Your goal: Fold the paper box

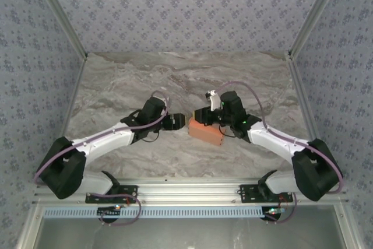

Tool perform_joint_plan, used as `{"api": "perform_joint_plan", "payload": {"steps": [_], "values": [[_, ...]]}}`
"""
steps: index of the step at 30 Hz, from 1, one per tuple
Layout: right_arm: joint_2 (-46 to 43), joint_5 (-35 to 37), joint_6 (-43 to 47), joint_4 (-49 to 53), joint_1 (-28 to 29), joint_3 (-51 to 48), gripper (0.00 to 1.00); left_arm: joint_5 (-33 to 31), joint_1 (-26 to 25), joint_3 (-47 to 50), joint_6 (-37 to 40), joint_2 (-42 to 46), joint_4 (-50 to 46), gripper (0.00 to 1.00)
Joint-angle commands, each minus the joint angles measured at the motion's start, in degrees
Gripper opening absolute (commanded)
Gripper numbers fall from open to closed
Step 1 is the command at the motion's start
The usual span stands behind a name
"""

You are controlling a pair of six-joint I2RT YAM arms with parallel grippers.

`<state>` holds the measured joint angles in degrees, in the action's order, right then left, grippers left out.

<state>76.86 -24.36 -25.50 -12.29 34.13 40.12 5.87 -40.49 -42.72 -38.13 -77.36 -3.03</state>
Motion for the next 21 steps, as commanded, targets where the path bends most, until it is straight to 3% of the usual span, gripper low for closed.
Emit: {"api": "perform_joint_plan", "payload": {"steps": [1,13,17,21], "values": [[2.7,-0.6,-0.6,-4.0,0.7,-2.5,0.21,1.0,0.8,-3.1,-2.4,-0.5,-1.1,0.82],[4.5,9.5,-1.1,-12.8,1.3,-11.0,0.16,4.8,1.3,-4.4,-8.3,-3.0,1.0,0.82],[4.1,9.1,-0.4,-9.6,-0.1,-8.2,0.18,3.7,1.9,-6.0,-7.7,-3.9,-0.7,0.82],[1.0,9.0,1.2,0.3,-1.3,-1.6,0.23,4.5,3.2,-7.5,-4.1,-3.9,-2.1,0.83]]}}
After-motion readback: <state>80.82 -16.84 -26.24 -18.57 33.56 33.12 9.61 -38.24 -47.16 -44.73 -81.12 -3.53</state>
